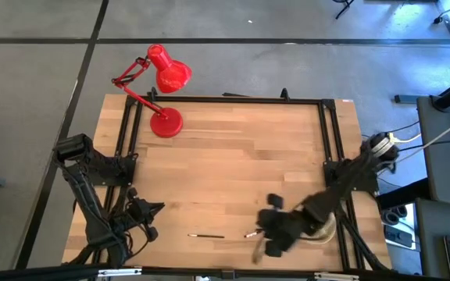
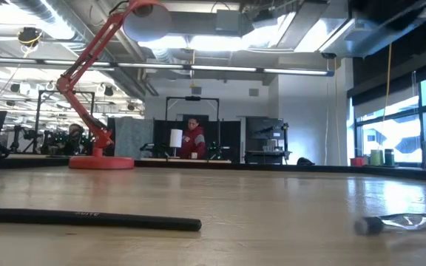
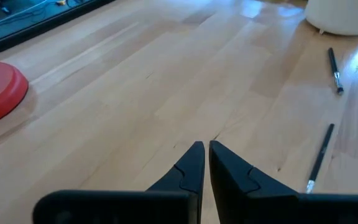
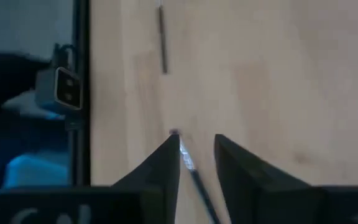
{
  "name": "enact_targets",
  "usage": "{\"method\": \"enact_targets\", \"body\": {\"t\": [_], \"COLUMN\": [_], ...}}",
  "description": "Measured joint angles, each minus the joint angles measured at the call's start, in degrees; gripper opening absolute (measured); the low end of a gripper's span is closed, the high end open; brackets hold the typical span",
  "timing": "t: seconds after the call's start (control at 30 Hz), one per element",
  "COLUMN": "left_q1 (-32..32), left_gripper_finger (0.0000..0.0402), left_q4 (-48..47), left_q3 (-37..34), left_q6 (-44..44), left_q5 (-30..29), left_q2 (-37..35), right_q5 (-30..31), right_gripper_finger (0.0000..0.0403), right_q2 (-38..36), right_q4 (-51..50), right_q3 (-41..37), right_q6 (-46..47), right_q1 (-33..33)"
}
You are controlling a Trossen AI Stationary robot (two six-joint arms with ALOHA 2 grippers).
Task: Sort items
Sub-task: Put the eyeshadow brush into the brush organizer
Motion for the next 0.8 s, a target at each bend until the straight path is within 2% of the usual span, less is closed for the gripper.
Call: {"method": "enact_targets", "body": {"t": [0.17,0.23,0.43,0.53,0.8], "left_q1": [0.2,0.2,0.2,0.2,0.2], "left_gripper_finger": [0.0020,0.0020,0.0020,0.0020,0.0020], "left_q4": [1.7,2.2,2.9,3.0,3.9], "left_q3": [0.0,0.0,-0.5,-1.2,-1.5], "left_q6": [2.9,3.9,4.6,3.6,3.4], "left_q5": [0.9,2.0,2.7,2.8,3.1], "left_q2": [0.0,0.0,0.0,0.0,0.0], "right_q5": [-13.2,-15.8,-15.9,-16.2,-19.8], "right_gripper_finger": [0.0121,0.0124,0.0126,0.0126,0.0126], "right_q2": [8.1,12.2,21.4,24.4,28.5], "right_q4": [7.3,7.0,-2.9,-3.9,-7.2], "right_q3": [0.3,2.1,12.4,16.6,19.6], "right_q6": [-7.8,-10.4,-18.0,-20.8,-21.8], "right_q1": [-5.5,-6.0,-6.5,-6.8,-7.8]}}
